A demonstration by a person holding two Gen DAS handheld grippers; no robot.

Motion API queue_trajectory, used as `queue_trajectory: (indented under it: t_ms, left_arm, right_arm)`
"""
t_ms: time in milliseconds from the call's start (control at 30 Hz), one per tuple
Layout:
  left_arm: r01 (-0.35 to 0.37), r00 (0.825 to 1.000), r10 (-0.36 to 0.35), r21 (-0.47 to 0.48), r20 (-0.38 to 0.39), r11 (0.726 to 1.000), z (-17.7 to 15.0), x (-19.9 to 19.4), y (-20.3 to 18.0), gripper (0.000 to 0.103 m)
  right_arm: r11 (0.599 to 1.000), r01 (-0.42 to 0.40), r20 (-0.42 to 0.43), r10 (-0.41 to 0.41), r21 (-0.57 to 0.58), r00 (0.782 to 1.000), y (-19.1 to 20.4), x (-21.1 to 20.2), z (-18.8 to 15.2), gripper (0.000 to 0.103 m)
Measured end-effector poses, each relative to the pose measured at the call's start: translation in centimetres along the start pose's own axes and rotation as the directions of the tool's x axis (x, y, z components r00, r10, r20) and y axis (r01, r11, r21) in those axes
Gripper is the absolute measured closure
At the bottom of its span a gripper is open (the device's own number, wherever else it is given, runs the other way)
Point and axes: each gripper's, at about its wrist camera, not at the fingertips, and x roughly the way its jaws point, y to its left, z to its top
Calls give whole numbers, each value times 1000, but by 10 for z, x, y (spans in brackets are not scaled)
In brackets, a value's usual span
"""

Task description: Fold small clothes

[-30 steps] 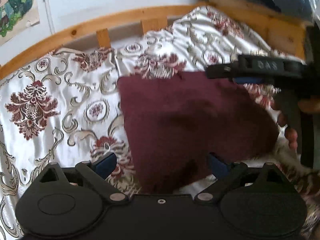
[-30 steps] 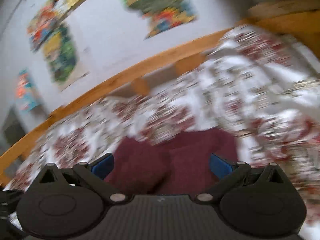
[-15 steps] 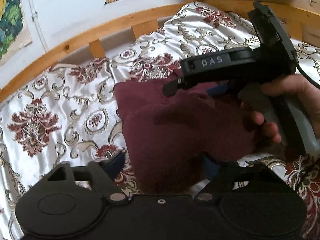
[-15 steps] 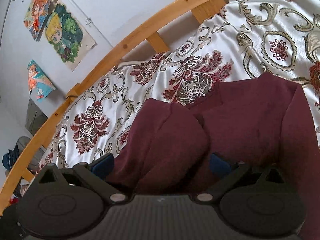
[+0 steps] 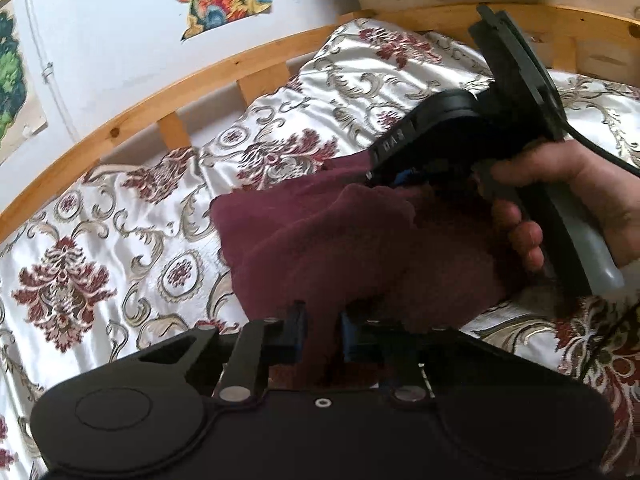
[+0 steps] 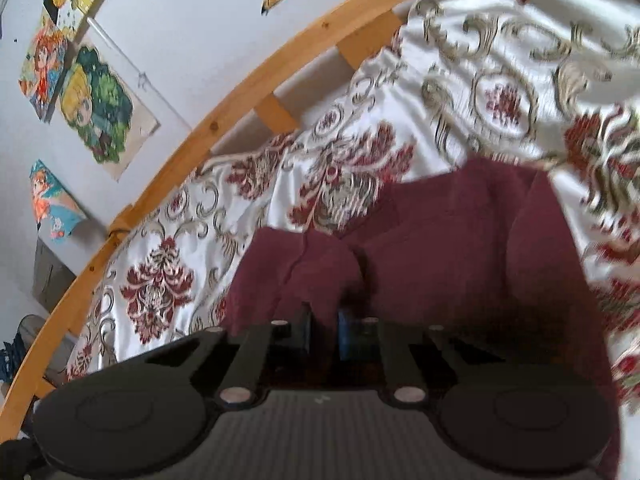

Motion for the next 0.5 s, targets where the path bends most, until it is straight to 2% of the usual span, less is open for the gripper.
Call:
queue_trajectory:
  t_ms: [233,500]
  left_arm:
    - [59,998,-60,46,27,997,9,-2,-13,86]
    - [121,991,-127,124,44,985,17,-1,-30,87]
  right_arm:
    - [992,61,74,-53,-106,996,11,-27,18,93]
    - [984,144,111,-132,-107,985,0,-52,25,93]
